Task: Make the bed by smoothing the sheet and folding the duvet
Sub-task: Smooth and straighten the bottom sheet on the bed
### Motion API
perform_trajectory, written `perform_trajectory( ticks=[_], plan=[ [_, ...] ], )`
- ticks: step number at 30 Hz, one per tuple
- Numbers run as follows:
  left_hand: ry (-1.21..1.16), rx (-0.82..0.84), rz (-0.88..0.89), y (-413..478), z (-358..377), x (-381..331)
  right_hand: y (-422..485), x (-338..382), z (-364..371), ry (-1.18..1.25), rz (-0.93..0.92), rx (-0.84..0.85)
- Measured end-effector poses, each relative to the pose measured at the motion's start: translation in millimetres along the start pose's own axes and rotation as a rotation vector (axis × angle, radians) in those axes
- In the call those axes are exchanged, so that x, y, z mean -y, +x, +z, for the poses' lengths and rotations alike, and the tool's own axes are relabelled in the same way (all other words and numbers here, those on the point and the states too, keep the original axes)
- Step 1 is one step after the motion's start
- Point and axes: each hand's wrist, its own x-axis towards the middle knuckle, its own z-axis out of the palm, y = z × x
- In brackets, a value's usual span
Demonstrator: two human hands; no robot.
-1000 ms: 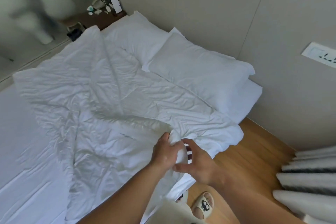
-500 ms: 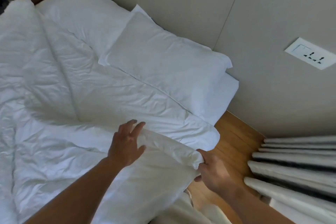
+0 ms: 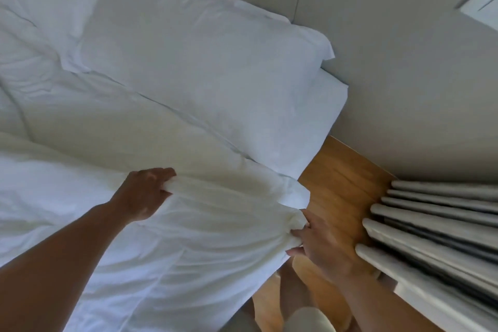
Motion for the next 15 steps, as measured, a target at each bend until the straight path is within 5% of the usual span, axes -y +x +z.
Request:
perform_trajectory(
  ticks=[6, 10, 15],
  plan=[
    [0.154, -0.231, 0.101, 113, 10, -68, 81, -8, -58, 0.083, -0.001, -0.218],
    [0.250, 0.052, -0.248, 153, 76, -85, 120, -12, -67, -0.120, -0.060, -0.037],
    [0.147, -0.285, -0.254, 136, 105, -81, 151, -1, -79, -0.124, -0.195, 0.134]
  ],
)
